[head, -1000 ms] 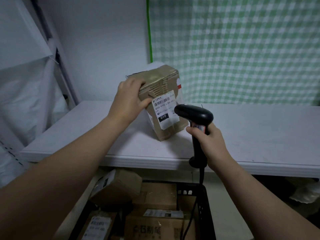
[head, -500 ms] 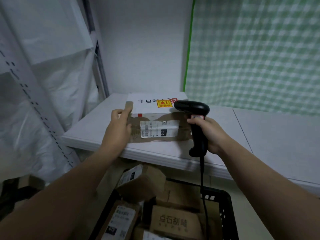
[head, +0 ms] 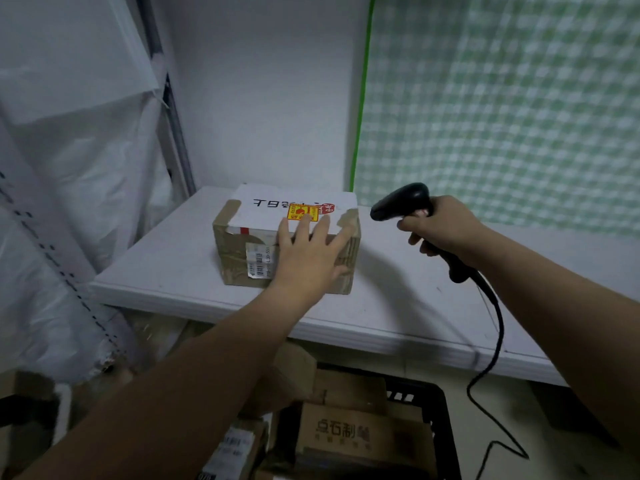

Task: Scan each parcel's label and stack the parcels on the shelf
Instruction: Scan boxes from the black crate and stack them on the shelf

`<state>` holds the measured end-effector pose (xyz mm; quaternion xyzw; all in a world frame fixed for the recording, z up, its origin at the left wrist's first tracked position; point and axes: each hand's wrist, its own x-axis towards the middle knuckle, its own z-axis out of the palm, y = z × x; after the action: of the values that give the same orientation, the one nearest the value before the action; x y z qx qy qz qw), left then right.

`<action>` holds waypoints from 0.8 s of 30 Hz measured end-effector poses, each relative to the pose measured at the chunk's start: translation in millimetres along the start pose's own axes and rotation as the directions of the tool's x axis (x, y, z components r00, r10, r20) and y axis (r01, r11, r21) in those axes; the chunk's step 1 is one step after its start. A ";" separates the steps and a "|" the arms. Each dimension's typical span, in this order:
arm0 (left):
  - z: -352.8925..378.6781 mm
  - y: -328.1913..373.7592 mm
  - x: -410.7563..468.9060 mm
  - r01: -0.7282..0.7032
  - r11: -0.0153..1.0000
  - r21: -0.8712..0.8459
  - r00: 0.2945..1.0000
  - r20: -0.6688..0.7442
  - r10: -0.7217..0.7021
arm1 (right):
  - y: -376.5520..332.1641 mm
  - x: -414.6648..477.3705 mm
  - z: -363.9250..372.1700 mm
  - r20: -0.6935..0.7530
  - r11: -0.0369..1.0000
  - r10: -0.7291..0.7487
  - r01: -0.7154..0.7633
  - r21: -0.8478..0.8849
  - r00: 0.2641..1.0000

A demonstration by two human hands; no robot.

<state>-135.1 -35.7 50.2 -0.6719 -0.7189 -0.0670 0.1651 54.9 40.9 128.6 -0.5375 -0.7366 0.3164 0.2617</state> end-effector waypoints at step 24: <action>93.3 -251.8 168.7 0.056 0.990 -0.132 0.990 -0.121 -0.072 | -43.3 188.5 180.7 0.023 0.968 -0.069 0.062 0.244 0.997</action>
<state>-404.9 131.0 49.7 -0.6522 -0.7224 -0.1605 0.1642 -157.1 178.3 49.8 -0.4719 -0.7135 0.4038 0.3245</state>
